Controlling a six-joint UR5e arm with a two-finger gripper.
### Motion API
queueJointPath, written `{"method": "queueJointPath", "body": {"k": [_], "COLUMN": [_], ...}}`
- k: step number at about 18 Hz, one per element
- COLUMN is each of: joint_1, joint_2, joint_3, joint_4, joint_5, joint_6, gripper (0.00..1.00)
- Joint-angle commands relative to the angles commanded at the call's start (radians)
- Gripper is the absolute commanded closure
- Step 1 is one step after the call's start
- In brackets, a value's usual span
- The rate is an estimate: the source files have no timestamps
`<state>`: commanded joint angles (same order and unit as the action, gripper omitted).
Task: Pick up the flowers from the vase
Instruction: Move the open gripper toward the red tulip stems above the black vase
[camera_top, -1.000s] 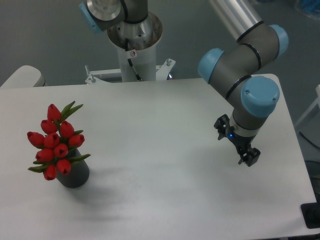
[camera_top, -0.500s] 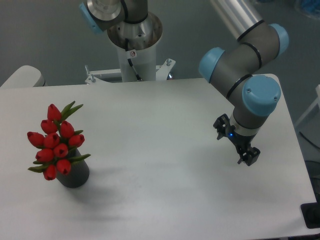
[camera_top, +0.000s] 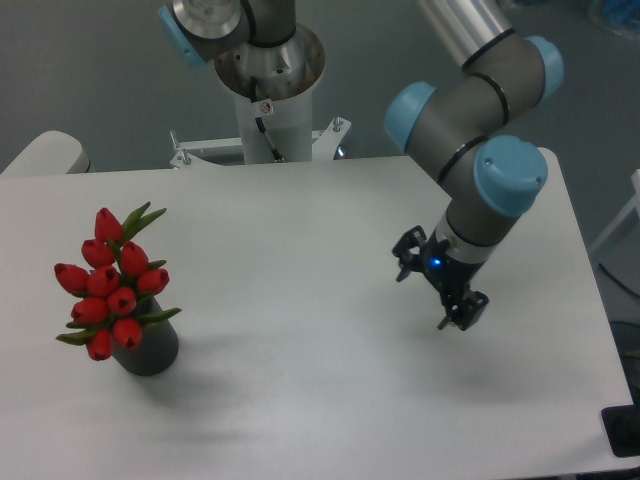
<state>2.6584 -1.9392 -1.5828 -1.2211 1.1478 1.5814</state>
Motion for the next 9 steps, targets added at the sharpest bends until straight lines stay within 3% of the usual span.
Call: {"method": "queueJointPath", "body": {"k": [3,9], "joint_1": [-0.005,-0.026], "joint_2": [0.077,0.16], "joint_3": [-0.091,-0.218], "joint_4": [-0.002,0.005], "joint_5": [-0.092,-0.37], "joint_6": [-0.008,0.005], "gripper": [0.0,0.0]}}
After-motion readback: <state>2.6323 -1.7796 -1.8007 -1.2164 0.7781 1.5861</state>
